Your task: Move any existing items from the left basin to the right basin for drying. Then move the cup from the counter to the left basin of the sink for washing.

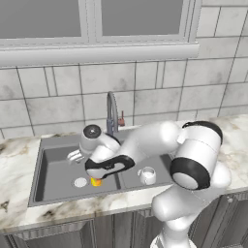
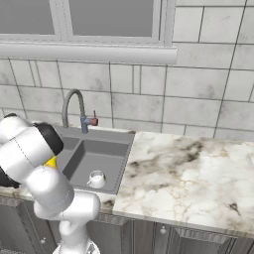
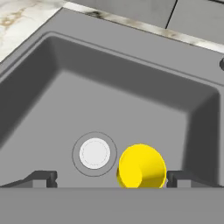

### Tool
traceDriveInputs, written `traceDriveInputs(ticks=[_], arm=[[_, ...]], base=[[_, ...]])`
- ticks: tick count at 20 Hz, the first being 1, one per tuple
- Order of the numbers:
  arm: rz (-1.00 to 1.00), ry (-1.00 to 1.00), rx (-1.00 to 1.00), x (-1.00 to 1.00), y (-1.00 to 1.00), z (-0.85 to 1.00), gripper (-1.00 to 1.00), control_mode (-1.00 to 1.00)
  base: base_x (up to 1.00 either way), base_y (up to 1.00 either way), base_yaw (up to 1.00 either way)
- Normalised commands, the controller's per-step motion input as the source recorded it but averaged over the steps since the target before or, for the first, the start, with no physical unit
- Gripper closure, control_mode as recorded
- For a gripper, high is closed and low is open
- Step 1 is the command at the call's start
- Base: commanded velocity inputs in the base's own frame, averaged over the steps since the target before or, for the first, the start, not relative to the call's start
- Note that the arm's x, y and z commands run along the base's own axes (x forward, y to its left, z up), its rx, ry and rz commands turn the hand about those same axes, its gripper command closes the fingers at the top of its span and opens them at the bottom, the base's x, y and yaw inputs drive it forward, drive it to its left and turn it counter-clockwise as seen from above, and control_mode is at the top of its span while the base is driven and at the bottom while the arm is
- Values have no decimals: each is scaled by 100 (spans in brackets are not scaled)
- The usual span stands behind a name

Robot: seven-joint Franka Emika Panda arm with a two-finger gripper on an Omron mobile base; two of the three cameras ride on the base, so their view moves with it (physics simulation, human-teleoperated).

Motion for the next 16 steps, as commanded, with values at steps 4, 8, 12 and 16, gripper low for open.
traceDriveInputs(ticks=[4,8,12,16], arm=[[-1,0,0,-22,0,45,-100,-100],[-1,0,0,-26,1,43,-100,-100],[-1,0,0,-27,4,40,-100,-100],[-1,0,0,-35,4,35,-100,-100]], base=[[0,0,0],[0,0,0],[0,0,0],[0,0,0]])
